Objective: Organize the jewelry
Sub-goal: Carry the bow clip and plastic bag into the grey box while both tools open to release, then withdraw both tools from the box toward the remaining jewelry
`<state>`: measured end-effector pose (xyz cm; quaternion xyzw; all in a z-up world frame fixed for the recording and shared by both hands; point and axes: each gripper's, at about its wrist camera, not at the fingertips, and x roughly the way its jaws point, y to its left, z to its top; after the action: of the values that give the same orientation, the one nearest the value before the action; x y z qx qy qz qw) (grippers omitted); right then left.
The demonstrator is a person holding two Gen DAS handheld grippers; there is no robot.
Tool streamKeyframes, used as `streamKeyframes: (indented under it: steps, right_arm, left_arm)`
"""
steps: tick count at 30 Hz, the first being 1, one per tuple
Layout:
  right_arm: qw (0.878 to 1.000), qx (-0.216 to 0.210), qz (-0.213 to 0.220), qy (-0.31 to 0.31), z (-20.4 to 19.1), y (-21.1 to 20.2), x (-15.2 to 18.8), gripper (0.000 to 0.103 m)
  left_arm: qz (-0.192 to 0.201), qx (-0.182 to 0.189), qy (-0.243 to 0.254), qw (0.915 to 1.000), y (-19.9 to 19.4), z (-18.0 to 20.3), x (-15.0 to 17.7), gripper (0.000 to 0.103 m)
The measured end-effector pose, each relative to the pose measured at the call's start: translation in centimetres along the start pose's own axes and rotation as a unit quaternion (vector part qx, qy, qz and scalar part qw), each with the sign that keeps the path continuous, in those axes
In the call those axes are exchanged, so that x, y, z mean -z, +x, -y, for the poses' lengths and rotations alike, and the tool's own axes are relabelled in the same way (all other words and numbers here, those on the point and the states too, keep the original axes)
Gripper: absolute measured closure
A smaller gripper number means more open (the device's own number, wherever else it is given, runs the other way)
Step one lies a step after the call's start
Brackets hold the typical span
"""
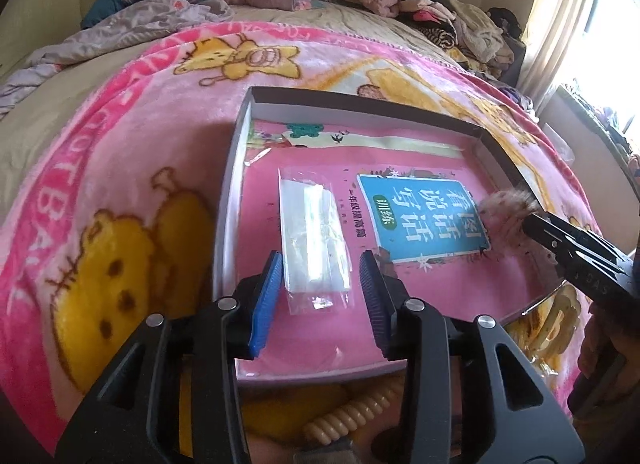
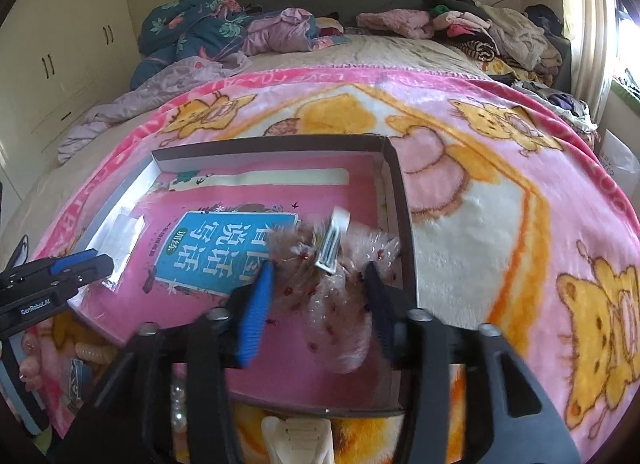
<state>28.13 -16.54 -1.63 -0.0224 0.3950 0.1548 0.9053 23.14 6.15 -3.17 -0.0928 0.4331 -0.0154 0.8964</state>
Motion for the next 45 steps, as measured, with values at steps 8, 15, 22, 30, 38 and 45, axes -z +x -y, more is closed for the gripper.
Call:
streamKeyframes:
  steps: [8, 15, 22, 30, 38, 45]
  right_arm:
    - [1.000, -0.001, 0.027, 0.009, 0.2, -2.4, 0.7, 0.018]
    - [0.999, -0.003, 0.047, 0.010, 0.1, -5.1, 1.2, 0.013]
    - [0.998, -0.001, 0.061, 0.000, -0.3, -7.7, 1.9, 0.009]
    - [0.998, -0.003, 0.068, -0.016, -1.1, -10.0, 2.7, 0.008]
    - [0.997, -0.007, 0.072, -0.027, -1.9, -11.8, 3.4, 0.008]
    - [0.997, -0.010, 0.071, -0.036, -2.8, -13.1, 4.4, 0.007]
  left_arm:
    - [0.019, 0.006, -0.005, 0.9998, -2.1, 0.0, 0.0, 0.044]
    - [0.033, 0.008, 0.004, 0.9994, -4.2, 0.9, 0.5, 0.025]
    - [0.048, 0.006, 0.003, 0.9988, -6.4, 0.9, 1.1, 0.016]
    - [0.063, -0.005, 0.005, 0.9980, -8.7, 0.8, 2.1, 0.012]
    - [0.072, -0.010, 0.002, 0.9973, -10.6, 0.6, 3.2, 0.012]
    - [0.072, -0.016, 0.000, 0.9972, -11.7, 0.5, 4.3, 0.012]
